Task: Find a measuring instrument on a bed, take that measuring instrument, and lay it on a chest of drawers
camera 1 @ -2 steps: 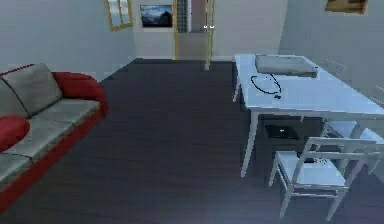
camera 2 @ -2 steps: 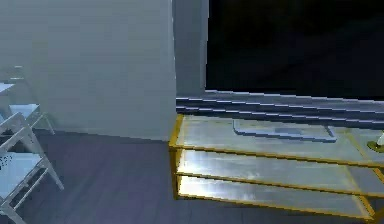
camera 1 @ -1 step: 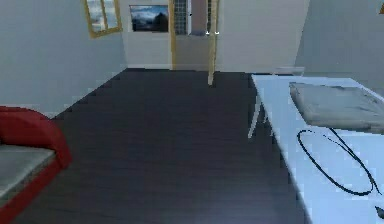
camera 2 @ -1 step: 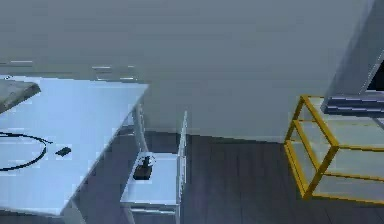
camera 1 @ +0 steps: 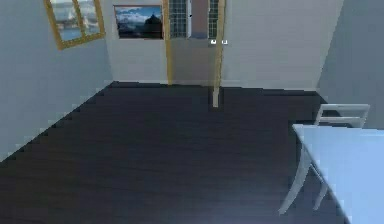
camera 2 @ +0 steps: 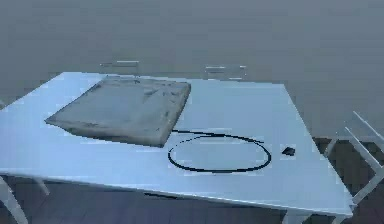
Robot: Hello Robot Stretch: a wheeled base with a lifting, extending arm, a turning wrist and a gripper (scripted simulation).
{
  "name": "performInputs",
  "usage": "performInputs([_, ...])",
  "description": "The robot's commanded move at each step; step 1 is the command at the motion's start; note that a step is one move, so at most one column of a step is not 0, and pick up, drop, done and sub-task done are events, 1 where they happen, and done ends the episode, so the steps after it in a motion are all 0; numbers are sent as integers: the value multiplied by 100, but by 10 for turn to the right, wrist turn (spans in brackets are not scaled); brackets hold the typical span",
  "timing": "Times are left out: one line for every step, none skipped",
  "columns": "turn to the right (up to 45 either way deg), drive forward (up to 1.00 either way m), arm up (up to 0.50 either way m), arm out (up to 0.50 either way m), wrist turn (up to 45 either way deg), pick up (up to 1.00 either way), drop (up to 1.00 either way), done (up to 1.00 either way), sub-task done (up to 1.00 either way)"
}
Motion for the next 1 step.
performInputs([0, 100, 0, 0, 0, 0, 0, 0, 0])
